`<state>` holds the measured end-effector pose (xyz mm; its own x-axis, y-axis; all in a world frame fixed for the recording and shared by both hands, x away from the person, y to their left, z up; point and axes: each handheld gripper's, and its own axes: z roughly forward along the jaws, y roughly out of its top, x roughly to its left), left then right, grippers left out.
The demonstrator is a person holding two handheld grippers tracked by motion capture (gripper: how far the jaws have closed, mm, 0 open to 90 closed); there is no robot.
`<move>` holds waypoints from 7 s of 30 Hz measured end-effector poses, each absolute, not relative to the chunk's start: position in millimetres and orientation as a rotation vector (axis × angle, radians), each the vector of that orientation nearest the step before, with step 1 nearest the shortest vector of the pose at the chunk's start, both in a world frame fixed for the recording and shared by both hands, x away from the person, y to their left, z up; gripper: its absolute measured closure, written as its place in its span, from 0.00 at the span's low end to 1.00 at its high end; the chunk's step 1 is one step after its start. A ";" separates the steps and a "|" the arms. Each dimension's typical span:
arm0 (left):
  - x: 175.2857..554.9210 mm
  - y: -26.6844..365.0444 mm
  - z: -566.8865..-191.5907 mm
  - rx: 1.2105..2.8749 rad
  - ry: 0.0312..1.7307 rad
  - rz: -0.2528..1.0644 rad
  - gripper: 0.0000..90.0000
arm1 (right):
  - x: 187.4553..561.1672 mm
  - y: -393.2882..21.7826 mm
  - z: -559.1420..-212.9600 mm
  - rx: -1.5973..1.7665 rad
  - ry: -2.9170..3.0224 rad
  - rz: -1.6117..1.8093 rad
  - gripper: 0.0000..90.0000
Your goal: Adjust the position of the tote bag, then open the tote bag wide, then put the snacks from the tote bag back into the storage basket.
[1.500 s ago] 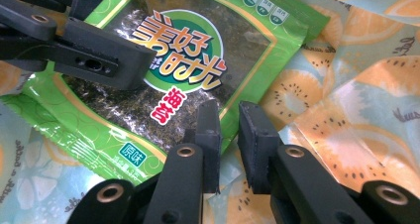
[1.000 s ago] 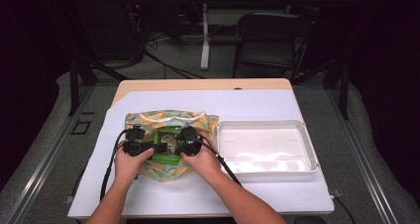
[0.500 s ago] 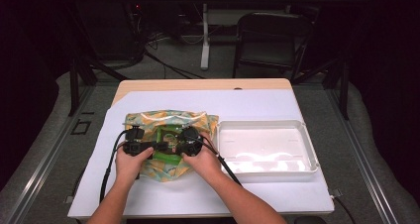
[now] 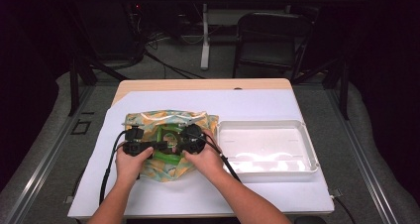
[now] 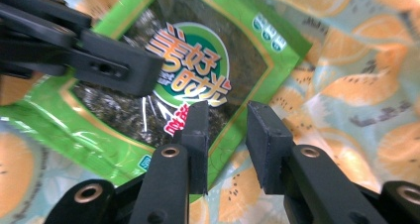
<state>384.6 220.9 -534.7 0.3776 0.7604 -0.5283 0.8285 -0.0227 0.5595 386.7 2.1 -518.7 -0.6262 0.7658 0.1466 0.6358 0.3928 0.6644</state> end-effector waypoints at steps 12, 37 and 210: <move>382.2 219.6 -531.3 1.771 1.383 -0.089 0.74 | 378.3 -9.3 -498.4 1.165 2.405 1.108 0.72; 381.4 220.9 -530.1 1.755 1.380 -0.080 0.77 | 394.5 -28.1 -467.0 1.094 2.300 1.054 0.63; 350.5 167.6 -421.7 1.688 1.082 0.271 0.80 | 369.8 -117.5 -462.4 1.166 2.264 1.496 0.56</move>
<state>350.5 167.6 -421.7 0.5632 0.7618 -0.3202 0.5205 -0.0261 0.8535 369.8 -117.5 -462.4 -0.6735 0.6946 0.2529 0.5052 0.1827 0.8434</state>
